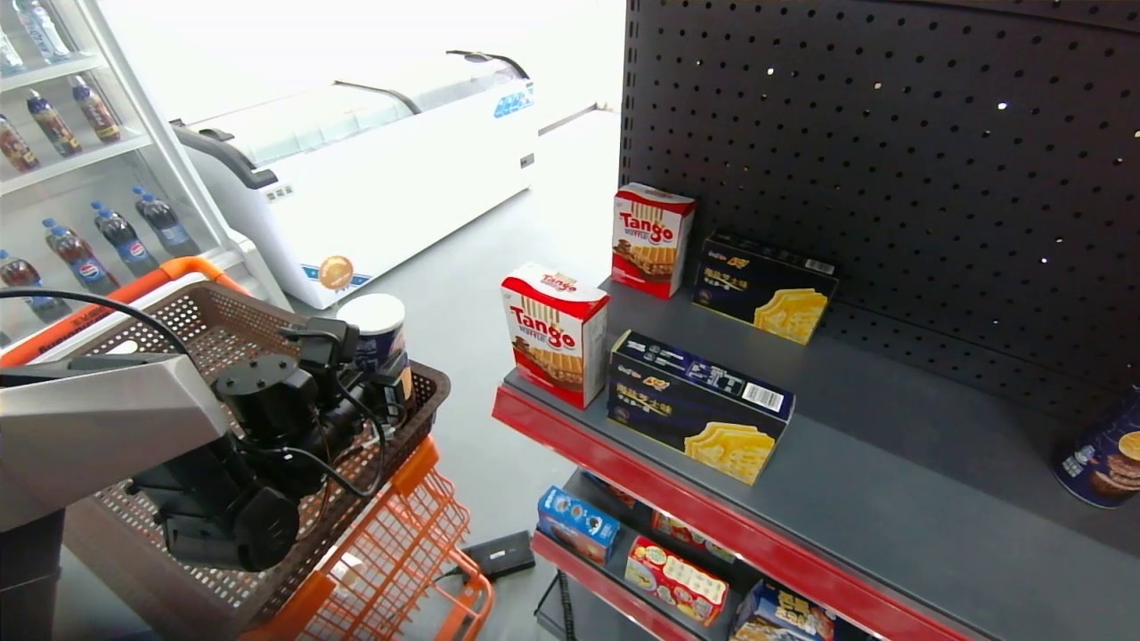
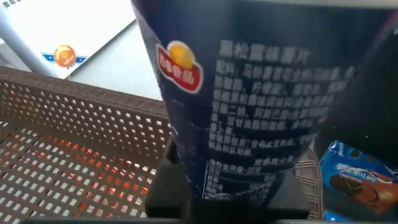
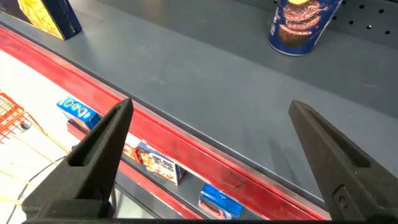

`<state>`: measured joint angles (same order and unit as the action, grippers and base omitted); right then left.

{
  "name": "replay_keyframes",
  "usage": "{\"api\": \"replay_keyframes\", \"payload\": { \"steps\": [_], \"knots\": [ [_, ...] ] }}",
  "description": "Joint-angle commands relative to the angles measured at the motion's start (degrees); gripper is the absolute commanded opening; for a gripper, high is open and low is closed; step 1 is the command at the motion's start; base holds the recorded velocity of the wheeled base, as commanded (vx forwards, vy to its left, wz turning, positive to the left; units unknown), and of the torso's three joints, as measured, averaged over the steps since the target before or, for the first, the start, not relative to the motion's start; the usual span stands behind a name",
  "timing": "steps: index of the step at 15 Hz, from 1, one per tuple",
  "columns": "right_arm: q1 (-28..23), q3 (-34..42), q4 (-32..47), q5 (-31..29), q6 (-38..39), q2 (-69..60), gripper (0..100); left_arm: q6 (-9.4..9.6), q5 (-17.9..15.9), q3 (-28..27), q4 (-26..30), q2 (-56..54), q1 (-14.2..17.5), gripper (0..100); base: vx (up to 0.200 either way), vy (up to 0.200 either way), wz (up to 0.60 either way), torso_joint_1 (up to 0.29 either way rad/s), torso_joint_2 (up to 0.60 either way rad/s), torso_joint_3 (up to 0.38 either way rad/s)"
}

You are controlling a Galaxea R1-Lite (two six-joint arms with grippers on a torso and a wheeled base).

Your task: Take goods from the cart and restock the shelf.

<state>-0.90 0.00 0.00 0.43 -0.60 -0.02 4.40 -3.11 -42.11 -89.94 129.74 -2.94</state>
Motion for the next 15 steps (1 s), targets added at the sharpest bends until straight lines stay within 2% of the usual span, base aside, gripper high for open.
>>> {"api": "replay_keyframes", "payload": {
  "steps": [1,3,4,8,10,11,12,13,14,15],
  "knots": [
    [0.0,0.0,0.0,0.0,0.0,0.0,100,0.08,-0.1,0.4,-0.1,-0.5,-0.1,0,0.000,0.000,0.00,0.000,0.00,0.000],
    [0.0,0.0,0.0,0.0,0.0,0.0,100,1.66,0.2,1.7,-0.1,-3.9,-0.9,0,0.000,0.000,0.00,0.000,0.00,0.000],
    [0.0,0.0,0.0,0.0,0.0,0.0,100,3.51,0.1,2.6,-0.1,-7.1,-1.2,0,0.000,0.000,0.00,0.000,0.00,0.000],
    [0.0,0.0,0.0,0.1,0.0,0.0,100,3.86,-0.2,4.6,2.7,-20.1,-3.9,0,0.000,0.000,0.00,0.000,0.00,0.000],
    [0.0,0.0,0.0,0.0,0.0,0.0,100,3.07,0.8,7.0,5.6,-26.4,-5.8,0,0.000,0.000,0.00,0.000,0.00,0.000],
    [0.0,0.0,0.0,0.0,0.0,0.0,100,1.93,1.4,6.4,9.3,-28.3,-3.7,0,0.000,0.000,0.00,0.000,0.00,0.000],
    [0.0,0.0,0.0,0.1,0.0,0.0,100,1.93,0.1,7.4,10.1,-31.1,-3.9,0,0.000,0.000,0.00,0.000,0.00,0.000],
    [0.0,0.0,0.0,0.0,0.0,0.0,100,1.93,-0.1,8.3,12.0,-35.2,-6.5,0,0.000,0.000,0.00,0.000,0.00,0.000],
    [0.0,0.0,0.0,0.0,0.0,0.0,100,2.19,-0.1,8.3,16.1,-37.1,-8.2,0,0.000,0.000,0.00,0.000,0.00,0.000],
    [0.0,0.0,0.0,0.0,0.0,0.0,100,2.28,-0.6,8.1,18.4,-37.9,-9.2,0,0.000,0.000,0.00,0.000,0.00,0.000]
  ]
}}
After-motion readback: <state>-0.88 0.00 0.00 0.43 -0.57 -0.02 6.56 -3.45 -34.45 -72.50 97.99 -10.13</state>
